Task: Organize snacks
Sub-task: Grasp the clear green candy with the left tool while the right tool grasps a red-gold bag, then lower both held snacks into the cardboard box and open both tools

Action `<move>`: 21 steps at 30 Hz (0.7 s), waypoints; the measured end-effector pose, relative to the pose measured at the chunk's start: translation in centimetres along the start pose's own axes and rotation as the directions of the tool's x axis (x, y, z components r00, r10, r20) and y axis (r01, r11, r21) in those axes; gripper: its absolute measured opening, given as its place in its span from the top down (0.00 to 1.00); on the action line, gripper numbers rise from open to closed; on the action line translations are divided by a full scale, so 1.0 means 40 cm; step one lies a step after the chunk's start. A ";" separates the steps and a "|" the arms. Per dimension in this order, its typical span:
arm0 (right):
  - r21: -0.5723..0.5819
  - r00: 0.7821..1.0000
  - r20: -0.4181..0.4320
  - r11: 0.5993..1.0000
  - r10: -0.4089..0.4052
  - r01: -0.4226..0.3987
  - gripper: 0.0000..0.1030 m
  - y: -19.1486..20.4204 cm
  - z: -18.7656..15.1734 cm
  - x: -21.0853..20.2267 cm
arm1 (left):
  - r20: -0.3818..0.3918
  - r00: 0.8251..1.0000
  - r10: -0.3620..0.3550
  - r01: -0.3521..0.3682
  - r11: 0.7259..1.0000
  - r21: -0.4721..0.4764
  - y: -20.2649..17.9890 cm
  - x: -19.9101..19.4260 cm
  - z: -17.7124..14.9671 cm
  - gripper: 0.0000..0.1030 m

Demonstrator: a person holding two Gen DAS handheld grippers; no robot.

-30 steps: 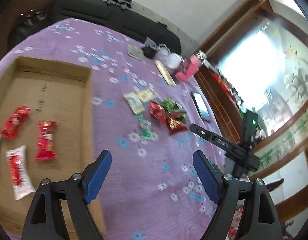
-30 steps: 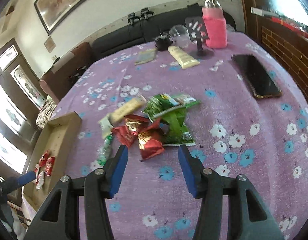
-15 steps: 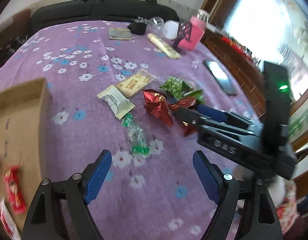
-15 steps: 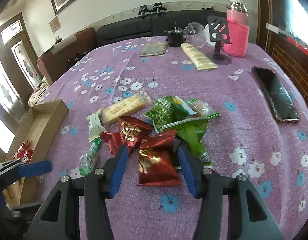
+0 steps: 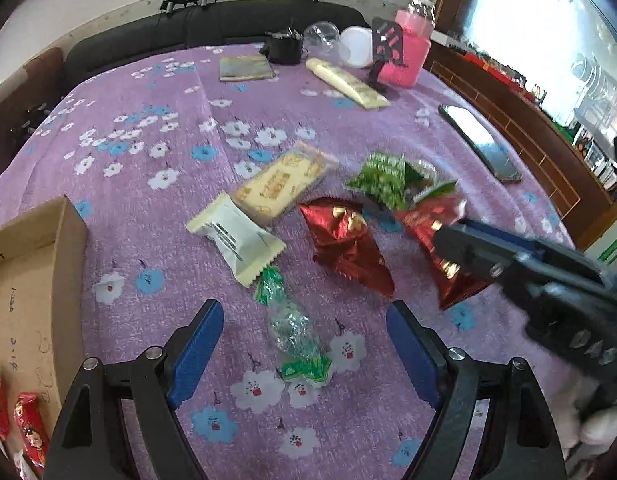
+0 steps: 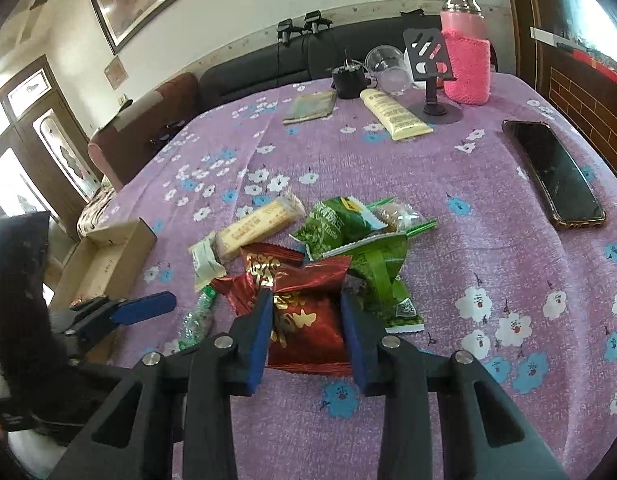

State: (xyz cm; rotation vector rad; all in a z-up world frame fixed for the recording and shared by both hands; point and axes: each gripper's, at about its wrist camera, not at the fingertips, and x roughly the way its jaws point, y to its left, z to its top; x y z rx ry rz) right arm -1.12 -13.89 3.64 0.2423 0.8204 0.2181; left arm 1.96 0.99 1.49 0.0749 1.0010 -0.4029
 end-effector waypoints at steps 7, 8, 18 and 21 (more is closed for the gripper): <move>0.024 1.000 0.016 1.000 -0.001 0.000 0.69 -0.016 0.003 -0.016 | 0.027 0.999 0.028 -0.031 0.994 0.102 -0.036 -0.024 -0.020 0.79; 0.027 1.000 0.019 1.000 0.000 0.000 0.69 -0.018 0.003 -0.018 | 0.032 0.999 0.023 -0.026 0.995 0.100 -0.036 -0.031 -0.022 0.79; 0.050 0.998 0.056 0.999 0.010 -0.013 0.69 -0.025 -0.003 -0.043 | 0.115 0.992 -0.041 0.040 0.999 0.016 0.016 -0.167 -0.046 0.79; 0.061 0.998 0.055 0.998 0.007 -0.011 0.69 -0.024 -0.011 -0.041 | 0.151 0.987 -0.051 0.058 0.998 -0.037 0.065 -0.219 -0.058 0.79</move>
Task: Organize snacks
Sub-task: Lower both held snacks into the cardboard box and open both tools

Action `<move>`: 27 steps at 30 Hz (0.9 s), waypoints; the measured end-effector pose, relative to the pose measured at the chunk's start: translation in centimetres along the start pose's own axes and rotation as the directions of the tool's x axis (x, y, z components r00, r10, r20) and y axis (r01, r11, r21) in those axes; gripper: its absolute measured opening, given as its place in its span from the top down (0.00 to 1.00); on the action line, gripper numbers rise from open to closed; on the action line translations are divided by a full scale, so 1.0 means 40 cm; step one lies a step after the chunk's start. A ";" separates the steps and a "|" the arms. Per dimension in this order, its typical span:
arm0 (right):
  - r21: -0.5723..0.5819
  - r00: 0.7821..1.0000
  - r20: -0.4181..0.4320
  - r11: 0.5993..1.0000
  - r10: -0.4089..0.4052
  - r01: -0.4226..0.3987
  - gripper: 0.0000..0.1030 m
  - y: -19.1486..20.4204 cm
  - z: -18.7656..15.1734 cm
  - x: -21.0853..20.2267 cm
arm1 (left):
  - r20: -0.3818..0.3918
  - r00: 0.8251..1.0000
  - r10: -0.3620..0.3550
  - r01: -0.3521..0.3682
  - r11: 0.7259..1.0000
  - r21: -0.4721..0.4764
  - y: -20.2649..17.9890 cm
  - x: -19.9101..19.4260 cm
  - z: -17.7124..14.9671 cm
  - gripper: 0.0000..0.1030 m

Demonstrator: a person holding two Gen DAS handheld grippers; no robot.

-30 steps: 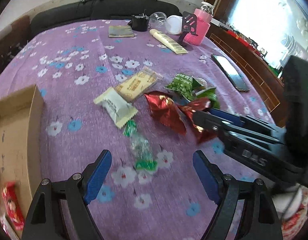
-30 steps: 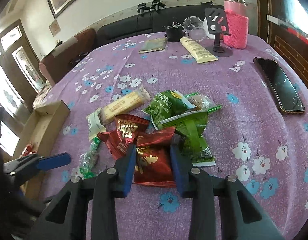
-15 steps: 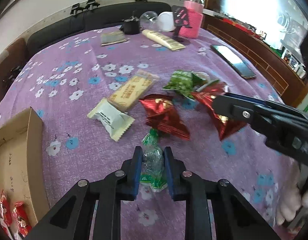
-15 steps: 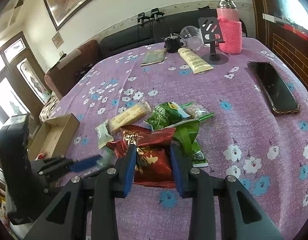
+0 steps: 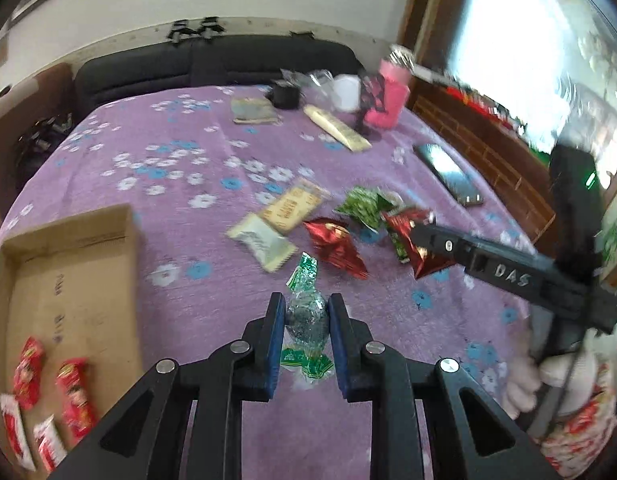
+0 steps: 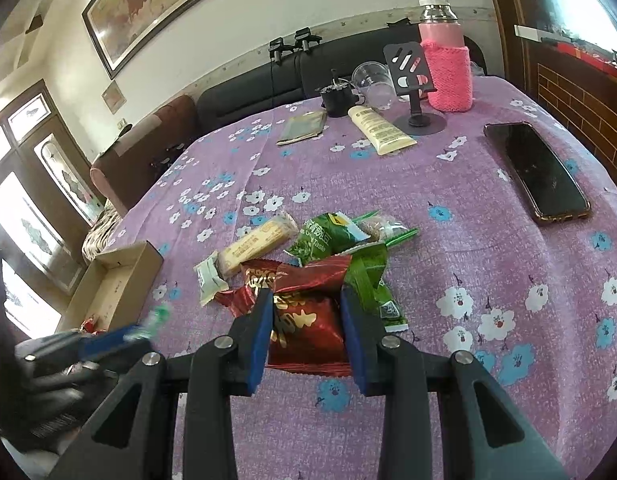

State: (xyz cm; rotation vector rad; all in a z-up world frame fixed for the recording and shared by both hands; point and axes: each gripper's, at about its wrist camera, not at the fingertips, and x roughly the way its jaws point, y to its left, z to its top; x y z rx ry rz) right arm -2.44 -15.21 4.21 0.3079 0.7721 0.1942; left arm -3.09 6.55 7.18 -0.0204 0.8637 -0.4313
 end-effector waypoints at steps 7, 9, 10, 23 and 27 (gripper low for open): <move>-0.036 0.999 0.005 0.998 0.047 -0.047 0.68 0.091 -0.005 -0.032 | 0.067 0.995 0.074 -0.067 0.992 -0.108 0.168 -0.134 -0.015 0.79; -0.063 0.997 -0.005 0.996 0.071 -0.071 0.68 0.140 -0.002 -0.035 | 0.077 0.992 0.100 -0.088 0.985 -0.148 0.225 -0.160 -0.023 0.79; -0.084 0.997 -0.011 0.993 0.083 -0.083 0.68 0.175 -0.002 -0.035 | 0.084 0.990 0.114 -0.098 0.980 -0.172 0.259 -0.176 -0.027 0.78; -0.242 0.969 -0.176 0.946 0.175 -0.215 0.68 0.538 -0.031 0.089 | 0.047 0.975 0.216 -0.193 0.935 -0.299 0.495 -0.187 -0.055 0.78; -0.276 0.963 -0.226 0.938 0.149 -0.211 0.68 0.610 -0.052 0.159 | 0.008 0.977 0.215 -0.198 0.916 -0.350 0.558 -0.149 -0.059 0.78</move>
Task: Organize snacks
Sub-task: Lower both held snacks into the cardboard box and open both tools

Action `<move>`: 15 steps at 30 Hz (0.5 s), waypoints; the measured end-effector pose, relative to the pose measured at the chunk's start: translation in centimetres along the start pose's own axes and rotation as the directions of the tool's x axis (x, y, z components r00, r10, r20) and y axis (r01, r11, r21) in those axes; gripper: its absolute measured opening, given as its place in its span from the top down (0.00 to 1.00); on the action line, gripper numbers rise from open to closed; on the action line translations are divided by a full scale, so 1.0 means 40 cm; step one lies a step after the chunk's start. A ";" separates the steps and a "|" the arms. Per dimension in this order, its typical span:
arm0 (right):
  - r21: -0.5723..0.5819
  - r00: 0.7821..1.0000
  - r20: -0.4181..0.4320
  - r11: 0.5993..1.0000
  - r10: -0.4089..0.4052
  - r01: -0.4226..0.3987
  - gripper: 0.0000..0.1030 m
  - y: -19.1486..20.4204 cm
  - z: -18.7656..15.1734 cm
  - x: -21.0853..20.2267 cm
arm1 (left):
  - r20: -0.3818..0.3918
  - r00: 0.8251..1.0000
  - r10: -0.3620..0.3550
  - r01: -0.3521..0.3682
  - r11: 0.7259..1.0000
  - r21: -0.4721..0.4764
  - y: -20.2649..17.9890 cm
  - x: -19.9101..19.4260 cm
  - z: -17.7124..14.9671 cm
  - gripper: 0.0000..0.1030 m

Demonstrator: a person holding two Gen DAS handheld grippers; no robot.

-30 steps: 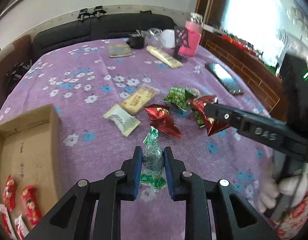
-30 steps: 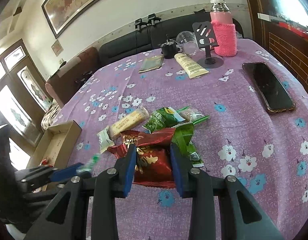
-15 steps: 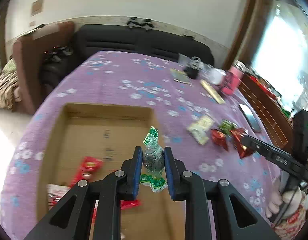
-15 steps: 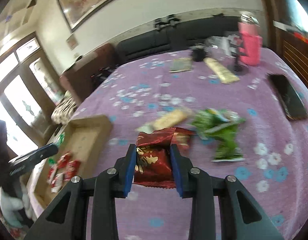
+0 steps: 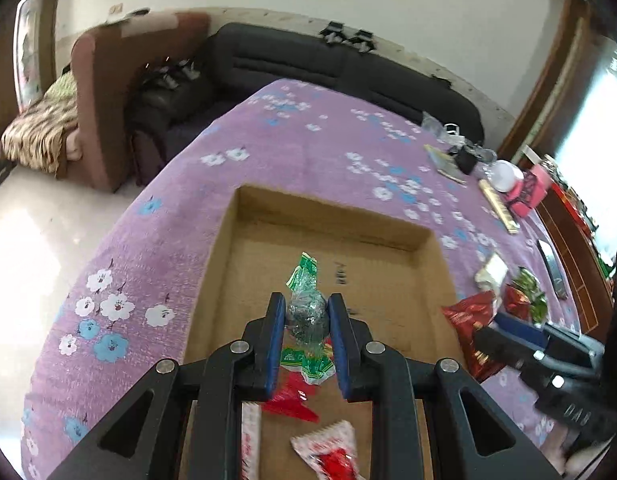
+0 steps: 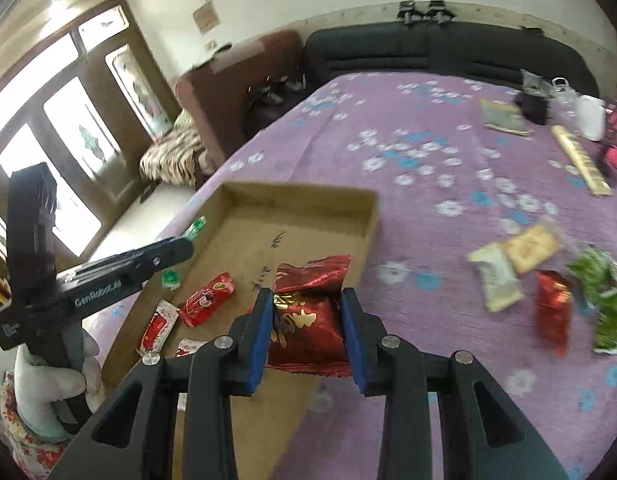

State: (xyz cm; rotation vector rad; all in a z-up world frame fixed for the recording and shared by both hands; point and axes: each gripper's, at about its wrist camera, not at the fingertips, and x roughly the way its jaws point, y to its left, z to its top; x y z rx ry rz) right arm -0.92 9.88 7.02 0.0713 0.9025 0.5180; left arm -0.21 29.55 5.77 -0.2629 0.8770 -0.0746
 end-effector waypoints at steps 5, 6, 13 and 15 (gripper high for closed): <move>-0.024 0.998 -0.052 1.000 -0.020 0.018 0.68 0.041 0.020 0.095 | -0.035 0.999 -0.007 0.005 0.999 -0.038 0.041 0.037 0.004 0.78; -0.027 0.998 -0.059 0.999 -0.022 0.021 0.68 0.046 0.023 0.110 | -0.042 0.999 -0.018 0.016 0.999 -0.050 0.047 0.039 0.006 0.78; -0.018 0.997 -0.075 1.000 -0.021 0.019 0.67 0.049 0.036 0.153 | -0.030 0.999 -0.036 0.033 0.994 -0.100 0.073 0.037 0.012 0.68; -0.014 0.998 -0.064 1.000 -0.019 0.018 0.67 0.045 0.037 0.145 | -0.027 0.999 -0.043 0.040 0.993 -0.110 0.077 0.035 0.012 0.58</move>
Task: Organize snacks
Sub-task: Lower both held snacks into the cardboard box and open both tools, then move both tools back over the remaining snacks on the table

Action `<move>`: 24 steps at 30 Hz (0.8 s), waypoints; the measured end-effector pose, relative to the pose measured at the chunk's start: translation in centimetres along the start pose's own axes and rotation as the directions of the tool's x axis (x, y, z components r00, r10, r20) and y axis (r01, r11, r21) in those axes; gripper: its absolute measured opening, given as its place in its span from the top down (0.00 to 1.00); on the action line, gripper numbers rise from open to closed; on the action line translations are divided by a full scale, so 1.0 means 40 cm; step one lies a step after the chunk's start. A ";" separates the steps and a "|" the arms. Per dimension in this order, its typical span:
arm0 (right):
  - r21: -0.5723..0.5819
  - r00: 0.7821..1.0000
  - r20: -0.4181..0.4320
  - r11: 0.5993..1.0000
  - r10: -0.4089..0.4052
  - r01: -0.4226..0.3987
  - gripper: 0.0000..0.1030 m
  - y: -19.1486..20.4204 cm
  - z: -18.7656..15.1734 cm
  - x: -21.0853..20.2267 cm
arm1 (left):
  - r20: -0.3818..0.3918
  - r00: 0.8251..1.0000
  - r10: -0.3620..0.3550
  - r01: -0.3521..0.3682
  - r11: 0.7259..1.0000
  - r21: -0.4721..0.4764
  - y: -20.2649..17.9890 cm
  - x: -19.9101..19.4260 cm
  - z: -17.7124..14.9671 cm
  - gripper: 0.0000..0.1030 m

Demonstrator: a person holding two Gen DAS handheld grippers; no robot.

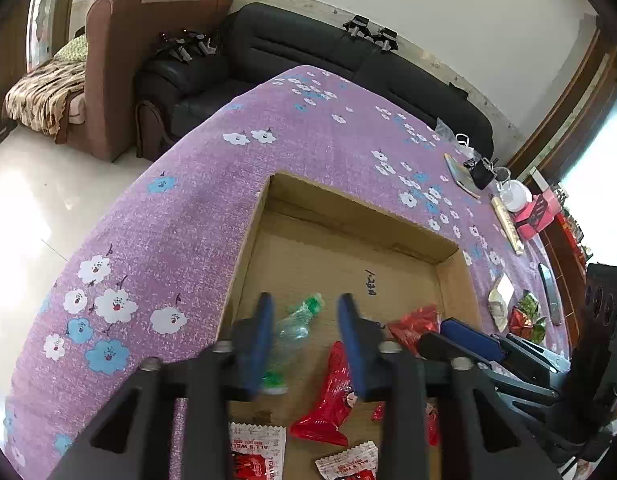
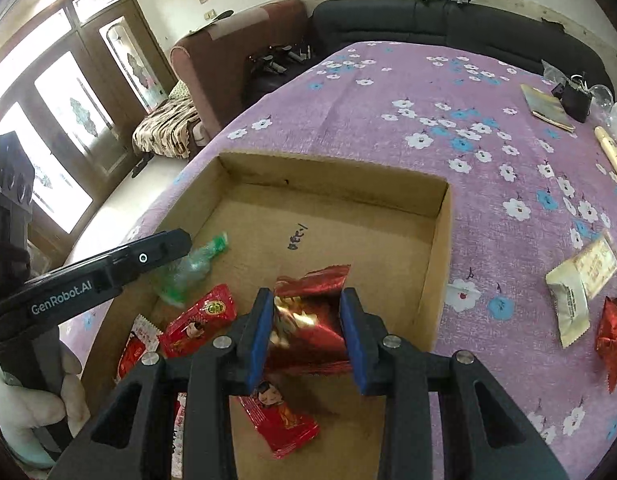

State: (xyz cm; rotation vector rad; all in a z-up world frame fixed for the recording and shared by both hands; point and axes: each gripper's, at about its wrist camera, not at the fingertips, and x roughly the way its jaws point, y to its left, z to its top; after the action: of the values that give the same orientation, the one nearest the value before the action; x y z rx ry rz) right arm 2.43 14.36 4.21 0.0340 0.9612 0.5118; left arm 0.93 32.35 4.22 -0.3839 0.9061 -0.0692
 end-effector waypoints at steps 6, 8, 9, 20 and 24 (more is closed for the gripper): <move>0.022 0.999 0.039 1.000 0.017 -0.018 0.61 -0.023 -0.002 -0.057 | 0.036 0.999 -0.022 0.023 1.000 -0.017 -0.014 -0.048 -0.002 0.52; 0.036 0.998 0.057 0.999 0.020 -0.022 0.60 -0.040 -0.008 -0.087 | 0.051 0.998 -0.028 0.028 1.000 -0.006 -0.032 -0.073 -0.004 0.49; 0.045 0.997 0.069 0.999 0.018 -0.021 0.59 -0.053 -0.013 -0.107 | 0.057 0.998 -0.034 0.034 0.999 0.000 -0.043 -0.085 -0.006 0.44; 0.165 0.979 0.158 0.981 -0.127 0.100 0.43 -0.297 -0.135 -0.314 | -0.044 0.970 -0.239 0.243 0.954 0.175 -0.332 -0.136 -0.110 0.09; 0.273 0.967 0.164 0.951 -0.195 0.145 0.42 -0.437 -0.200 -0.376 | -0.161 0.936 -0.314 0.344 0.912 0.223 -0.466 -0.086 -0.182 0.09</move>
State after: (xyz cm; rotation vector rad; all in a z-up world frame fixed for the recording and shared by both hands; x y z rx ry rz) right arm -3.83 -9.07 6.83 0.2299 0.8303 0.2151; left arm -4.97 13.63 9.38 -0.2976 0.9325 -0.5187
